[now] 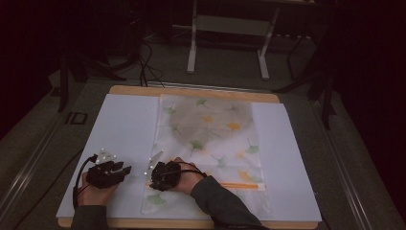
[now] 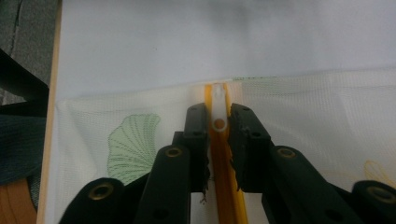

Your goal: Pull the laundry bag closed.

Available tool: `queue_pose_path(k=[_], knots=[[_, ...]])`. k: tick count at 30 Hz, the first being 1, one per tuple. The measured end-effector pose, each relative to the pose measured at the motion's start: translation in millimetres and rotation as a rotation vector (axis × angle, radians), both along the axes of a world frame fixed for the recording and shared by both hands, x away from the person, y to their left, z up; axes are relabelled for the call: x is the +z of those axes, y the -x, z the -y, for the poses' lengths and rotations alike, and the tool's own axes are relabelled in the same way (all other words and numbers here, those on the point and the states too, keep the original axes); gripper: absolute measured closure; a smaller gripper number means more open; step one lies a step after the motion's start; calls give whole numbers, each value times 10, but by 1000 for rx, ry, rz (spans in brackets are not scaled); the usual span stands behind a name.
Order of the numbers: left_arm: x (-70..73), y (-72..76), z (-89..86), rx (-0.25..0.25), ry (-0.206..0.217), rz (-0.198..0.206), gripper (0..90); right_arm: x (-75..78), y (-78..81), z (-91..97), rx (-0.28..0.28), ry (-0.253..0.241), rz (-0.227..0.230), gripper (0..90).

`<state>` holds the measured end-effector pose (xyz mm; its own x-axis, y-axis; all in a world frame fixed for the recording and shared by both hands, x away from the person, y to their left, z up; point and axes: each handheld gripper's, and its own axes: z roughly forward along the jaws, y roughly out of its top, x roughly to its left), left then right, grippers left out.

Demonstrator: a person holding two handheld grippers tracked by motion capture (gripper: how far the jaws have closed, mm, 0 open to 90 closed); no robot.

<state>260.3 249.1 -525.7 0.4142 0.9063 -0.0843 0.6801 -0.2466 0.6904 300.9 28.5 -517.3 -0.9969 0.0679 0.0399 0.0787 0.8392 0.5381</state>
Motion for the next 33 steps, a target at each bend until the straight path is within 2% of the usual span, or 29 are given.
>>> queue_pose_path(k=[6,15,33], knots=[[-2,-2,2,1,1,0,597,-10,22,-55,5,20,27,787],[-1,-1,7,-3,0,-1,597,-5,24,-118,1,39,26,827],[37,59,63,-34,17,-4,588,30,60,-46,8,21,57,839]])
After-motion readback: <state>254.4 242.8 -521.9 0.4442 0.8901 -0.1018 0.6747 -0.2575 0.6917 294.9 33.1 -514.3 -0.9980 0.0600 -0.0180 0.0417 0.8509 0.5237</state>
